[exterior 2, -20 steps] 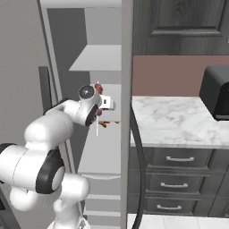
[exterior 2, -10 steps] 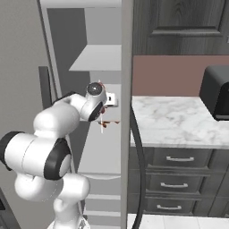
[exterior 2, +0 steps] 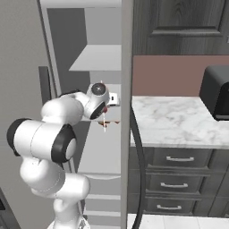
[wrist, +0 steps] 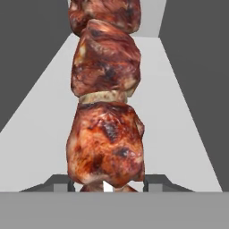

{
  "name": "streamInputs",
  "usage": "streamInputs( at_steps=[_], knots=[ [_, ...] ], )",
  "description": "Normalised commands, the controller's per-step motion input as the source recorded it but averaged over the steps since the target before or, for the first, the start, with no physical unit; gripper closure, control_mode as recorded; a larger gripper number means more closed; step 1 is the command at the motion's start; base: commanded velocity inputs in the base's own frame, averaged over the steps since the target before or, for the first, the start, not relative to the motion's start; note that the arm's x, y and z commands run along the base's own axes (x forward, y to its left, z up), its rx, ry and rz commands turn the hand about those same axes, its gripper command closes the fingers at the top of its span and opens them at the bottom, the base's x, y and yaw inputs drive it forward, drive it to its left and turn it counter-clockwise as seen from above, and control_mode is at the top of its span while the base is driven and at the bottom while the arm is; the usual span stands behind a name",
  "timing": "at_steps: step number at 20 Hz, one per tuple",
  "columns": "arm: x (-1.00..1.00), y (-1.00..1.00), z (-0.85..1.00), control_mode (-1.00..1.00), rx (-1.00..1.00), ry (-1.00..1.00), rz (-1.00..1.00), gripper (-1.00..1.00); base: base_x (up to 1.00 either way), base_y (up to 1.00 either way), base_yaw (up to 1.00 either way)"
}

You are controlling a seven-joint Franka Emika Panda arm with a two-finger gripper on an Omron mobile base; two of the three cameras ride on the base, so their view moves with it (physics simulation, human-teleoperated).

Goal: Store the kebab skewer in the freezer for long-term storage. Close the freezer door after placing the cooked food.

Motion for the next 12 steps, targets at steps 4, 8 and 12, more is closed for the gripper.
streamInputs(
  at_steps=[4, 8, 12],
  knots=[
    [0.39, 0.00, -0.13, -1.00, 0.00, 0.00, 0.01, 1.00, 0.00, 0.00, 0.00],
    [0.31, 0.00, -0.11, -1.00, 0.00, 0.03, 0.01, 1.00, 0.00, 0.00, 0.00],
    [0.25, 0.00, -0.12, -1.00, 0.00, 0.02, 0.00, 1.00, 0.00, 0.00, 0.00]
  ],
)
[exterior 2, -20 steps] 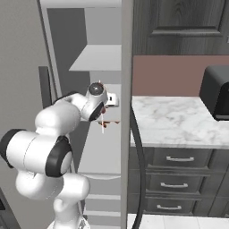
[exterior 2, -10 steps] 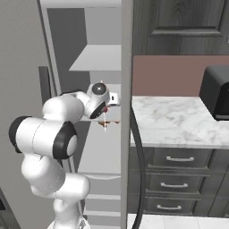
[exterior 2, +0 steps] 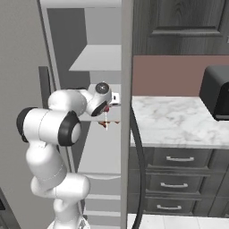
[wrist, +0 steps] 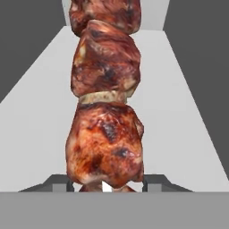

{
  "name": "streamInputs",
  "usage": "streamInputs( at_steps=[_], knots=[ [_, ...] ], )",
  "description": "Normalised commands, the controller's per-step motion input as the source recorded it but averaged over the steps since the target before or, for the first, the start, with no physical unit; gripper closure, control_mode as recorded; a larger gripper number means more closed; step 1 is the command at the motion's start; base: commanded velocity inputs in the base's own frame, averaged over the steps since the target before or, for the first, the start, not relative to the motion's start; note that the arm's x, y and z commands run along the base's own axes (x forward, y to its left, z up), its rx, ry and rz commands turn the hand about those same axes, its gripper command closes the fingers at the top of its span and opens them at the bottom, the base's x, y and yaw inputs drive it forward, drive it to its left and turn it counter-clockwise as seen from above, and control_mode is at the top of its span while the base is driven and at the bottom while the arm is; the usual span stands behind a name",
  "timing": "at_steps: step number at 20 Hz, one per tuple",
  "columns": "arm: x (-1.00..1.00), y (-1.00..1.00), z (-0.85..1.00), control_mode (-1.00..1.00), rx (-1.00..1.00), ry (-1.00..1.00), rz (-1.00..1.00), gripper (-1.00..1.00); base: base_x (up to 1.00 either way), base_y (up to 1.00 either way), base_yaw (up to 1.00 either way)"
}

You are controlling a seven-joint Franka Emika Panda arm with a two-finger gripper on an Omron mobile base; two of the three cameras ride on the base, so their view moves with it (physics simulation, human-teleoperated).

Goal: Store the kebab skewer in the freezer for long-term storage. Close the freezer door after placing the cooked food.

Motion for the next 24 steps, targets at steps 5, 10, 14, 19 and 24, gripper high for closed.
streamInputs(
  at_steps=[5, 10, 14, 19, 24],
  knots=[
    [0.17, 0.00, -0.08, -1.00, 0.00, 0.00, 0.01, 1.00, 0.00, 0.00, 0.00],
    [0.23, 0.00, -0.12, -1.00, 0.00, 0.00, 0.00, 1.00, 0.00, 0.00, 0.00],
    [0.21, 0.03, -0.11, -1.00, 0.00, 0.00, 0.00, -1.00, 0.00, 0.00, 0.00],
    [0.08, 0.08, -0.02, -1.00, 0.00, 0.00, 0.00, -1.00, 0.00, 0.00, 0.00],
    [0.00, 0.03, 0.00, -1.00, 0.00, 0.00, 0.00, -1.00, 0.00, 0.00, 0.00]
  ],
)
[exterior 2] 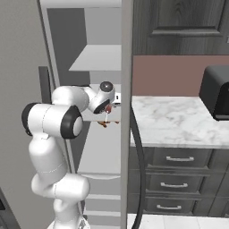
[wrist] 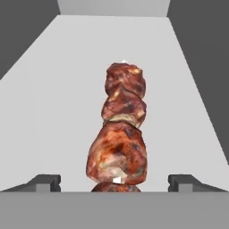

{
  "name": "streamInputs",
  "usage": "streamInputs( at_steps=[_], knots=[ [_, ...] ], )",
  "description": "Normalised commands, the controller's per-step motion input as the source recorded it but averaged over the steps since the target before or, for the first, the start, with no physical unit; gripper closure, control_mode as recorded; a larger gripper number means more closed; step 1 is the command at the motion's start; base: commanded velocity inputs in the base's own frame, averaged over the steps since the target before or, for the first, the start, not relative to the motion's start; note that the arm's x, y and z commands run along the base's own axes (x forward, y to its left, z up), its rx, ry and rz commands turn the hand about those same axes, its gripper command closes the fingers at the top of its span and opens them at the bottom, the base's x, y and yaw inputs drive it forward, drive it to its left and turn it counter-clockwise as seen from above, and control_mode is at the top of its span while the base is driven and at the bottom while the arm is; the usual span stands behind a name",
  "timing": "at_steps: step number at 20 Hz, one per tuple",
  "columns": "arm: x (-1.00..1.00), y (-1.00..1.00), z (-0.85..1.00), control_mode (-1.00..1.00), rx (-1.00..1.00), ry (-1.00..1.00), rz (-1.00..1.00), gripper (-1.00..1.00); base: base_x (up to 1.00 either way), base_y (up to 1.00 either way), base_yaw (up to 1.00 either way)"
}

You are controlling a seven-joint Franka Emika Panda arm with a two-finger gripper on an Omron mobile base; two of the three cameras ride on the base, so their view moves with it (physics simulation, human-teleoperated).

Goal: Store the kebab skewer in the freezer for long-term storage. Close the freezer door after placing the cooked food.

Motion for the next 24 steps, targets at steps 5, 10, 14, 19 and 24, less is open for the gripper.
streamInputs(
  at_steps=[5, 10, 14, 19, 24],
  knots=[
    [0.00, 0.01, 0.00, -1.00, 0.00, 0.00, 0.00, -1.00, 0.00, 0.00, 0.00],
    [-0.09, 0.00, 0.00, -1.00, 0.00, 0.00, -0.05, -1.00, 0.00, 0.00, 0.00],
    [-0.34, 0.02, 0.00, -1.00, 0.00, 0.00, -0.07, -1.00, 0.00, 0.00, 0.00],
    [-0.45, 0.04, 0.15, -1.00, 0.00, -0.01, -0.05, -1.00, 0.00, 0.00, 0.00],
    [-0.46, 0.00, 0.42, -1.00, 0.00, -0.02, -0.02, -1.00, 0.00, 0.00, 0.00]
  ],
)
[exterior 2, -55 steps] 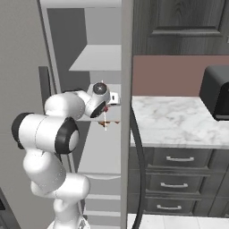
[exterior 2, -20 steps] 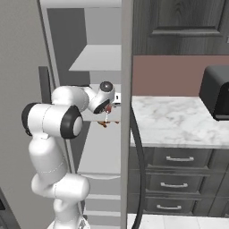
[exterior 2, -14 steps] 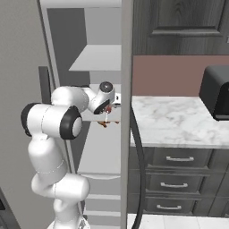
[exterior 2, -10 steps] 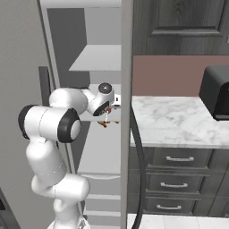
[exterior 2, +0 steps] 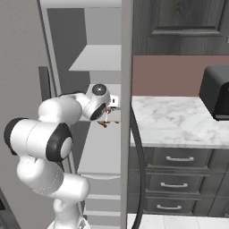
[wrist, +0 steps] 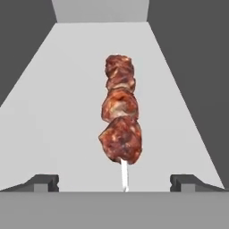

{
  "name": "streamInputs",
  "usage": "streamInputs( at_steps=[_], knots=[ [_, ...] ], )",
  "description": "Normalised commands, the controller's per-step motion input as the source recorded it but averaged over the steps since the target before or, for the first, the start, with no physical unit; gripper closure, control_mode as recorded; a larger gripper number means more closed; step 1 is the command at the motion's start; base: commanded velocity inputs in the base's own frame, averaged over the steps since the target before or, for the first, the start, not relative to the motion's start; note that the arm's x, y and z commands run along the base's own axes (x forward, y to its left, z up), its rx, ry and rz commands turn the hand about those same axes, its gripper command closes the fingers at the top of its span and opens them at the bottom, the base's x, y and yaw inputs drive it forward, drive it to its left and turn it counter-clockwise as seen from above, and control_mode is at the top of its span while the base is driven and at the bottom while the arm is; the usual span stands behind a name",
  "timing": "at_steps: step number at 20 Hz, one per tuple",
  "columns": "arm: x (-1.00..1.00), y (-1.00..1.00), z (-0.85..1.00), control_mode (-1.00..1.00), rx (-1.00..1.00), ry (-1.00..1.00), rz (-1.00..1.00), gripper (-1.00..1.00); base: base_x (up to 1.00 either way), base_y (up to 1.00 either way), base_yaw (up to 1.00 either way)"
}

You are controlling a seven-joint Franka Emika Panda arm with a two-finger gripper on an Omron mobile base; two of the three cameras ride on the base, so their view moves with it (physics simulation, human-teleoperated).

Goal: Store the kebab skewer in the freezer for long-term storage. Close the freezer door after placing the cooked food.

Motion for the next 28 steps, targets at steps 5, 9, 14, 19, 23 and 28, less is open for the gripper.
streamInputs(
  at_steps=[5, 9, 14, 19, 23, 28],
  knots=[
    [-0.41, 0.00, 0.35, -1.00, 0.00, -0.02, -0.01, -1.00, 0.00, 0.00, 0.00],
    [-0.43, 0.00, 0.16, -1.00, 0.00, 0.00, 0.00, -1.00, 0.00, 0.00, 0.00],
    [-0.52, 0.00, 0.11, -1.00, 0.00, 0.00, 0.00, -1.00, 0.00, 0.00, 0.00],
    [-0.55, 0.00, 0.22, -1.00, 0.00, 0.00, -0.02, -1.00, 0.00, 0.00, 0.00],
    [-0.51, 0.09, 0.19, -1.00, 0.00, 0.00, -0.07, -1.00, 0.00, 0.00, 0.00],
    [-0.52, 0.04, 0.17, -1.00, 0.00, 0.00, -0.11, -1.00, 0.00, 0.00, 0.00]
  ],
)
